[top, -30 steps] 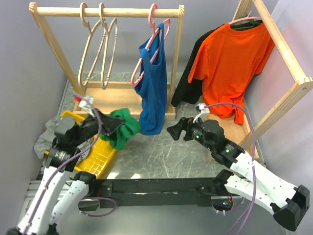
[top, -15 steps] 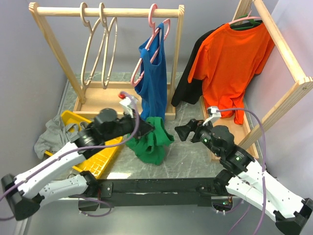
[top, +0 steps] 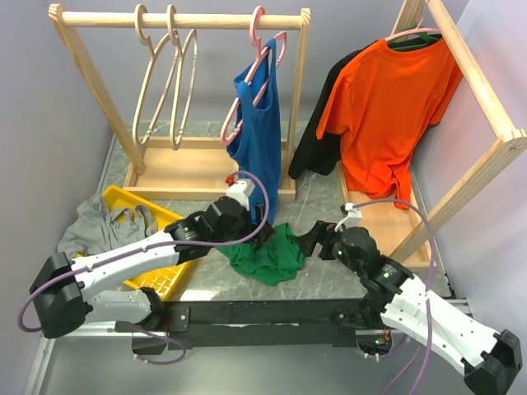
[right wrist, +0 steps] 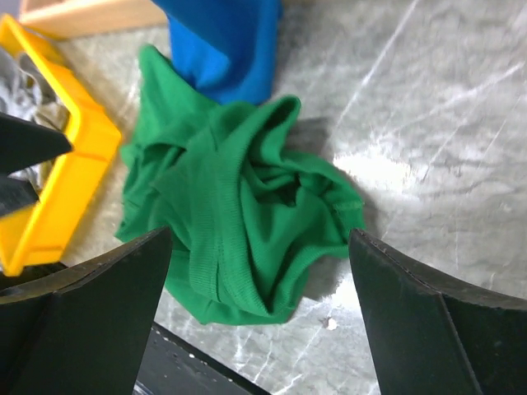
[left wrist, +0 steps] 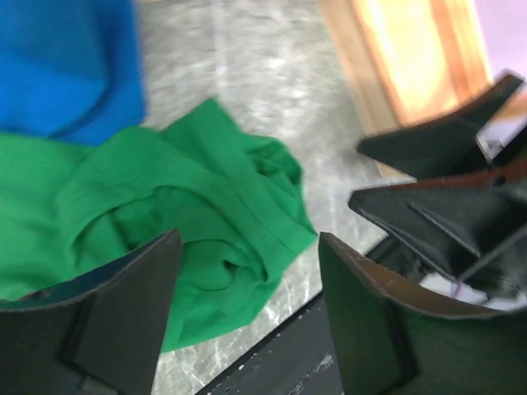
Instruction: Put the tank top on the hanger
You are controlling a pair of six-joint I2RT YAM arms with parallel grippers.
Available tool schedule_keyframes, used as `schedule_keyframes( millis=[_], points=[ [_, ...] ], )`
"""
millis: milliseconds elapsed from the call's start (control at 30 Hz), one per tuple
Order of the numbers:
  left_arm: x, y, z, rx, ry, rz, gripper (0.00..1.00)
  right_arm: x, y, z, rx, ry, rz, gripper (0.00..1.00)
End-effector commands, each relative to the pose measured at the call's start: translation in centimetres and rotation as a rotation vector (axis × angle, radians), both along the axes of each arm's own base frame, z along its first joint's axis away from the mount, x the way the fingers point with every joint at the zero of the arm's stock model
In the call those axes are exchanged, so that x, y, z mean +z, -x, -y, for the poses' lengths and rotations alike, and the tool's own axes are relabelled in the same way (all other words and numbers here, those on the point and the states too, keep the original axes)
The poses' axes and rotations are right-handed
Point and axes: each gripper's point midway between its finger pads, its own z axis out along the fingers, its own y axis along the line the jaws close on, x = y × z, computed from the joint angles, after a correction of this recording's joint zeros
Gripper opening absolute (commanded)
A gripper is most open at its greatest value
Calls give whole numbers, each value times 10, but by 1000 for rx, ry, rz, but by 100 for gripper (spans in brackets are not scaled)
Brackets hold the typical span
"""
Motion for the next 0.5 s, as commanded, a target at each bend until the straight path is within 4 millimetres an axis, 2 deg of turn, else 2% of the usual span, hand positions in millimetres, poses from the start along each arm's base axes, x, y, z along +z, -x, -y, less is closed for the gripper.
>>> schedule_keyframes(
  millis=[0, 67, 133, 167, 200, 233, 267, 300, 333, 400, 467],
  points=[
    [-9, -3, -30, 157, -24, -25, 67, 6, -7, -13, 8, -58, 11, 94],
    [-29, 1, -50, 212, -97, -62, 61, 3, -9, -19, 29, -58, 9, 92],
    [-39, 5, -64, 245, -144, -77, 53, -2, -11, -27, 57, -48, -2, 90],
    [-46, 6, -75, 279, -182, -91, 50, -1, -10, -33, 87, -55, -5, 84],
    [-48, 7, -78, 288, -188, -98, 44, 6, -13, -38, 98, -62, 1, 82],
    [-52, 9, -82, 292, -198, -106, 43, 0, -14, -41, 115, -34, -21, 79],
    [-56, 12, -84, 296, -199, -119, 43, 2, -15, -45, 122, -25, -20, 74],
    [-55, 15, -83, 290, -180, -125, 42, 12, -17, -52, 134, -26, -2, 73],
    [-63, 19, -86, 286, -184, -137, 41, 9, -19, -55, 138, -3, -7, 71],
    [-66, 24, -82, 265, -154, -159, 39, 14, -24, -58, 122, 23, 7, 66],
    [-74, 29, -79, 242, -151, -180, 39, 10, -24, -60, 121, 56, -2, 66]
  ],
)
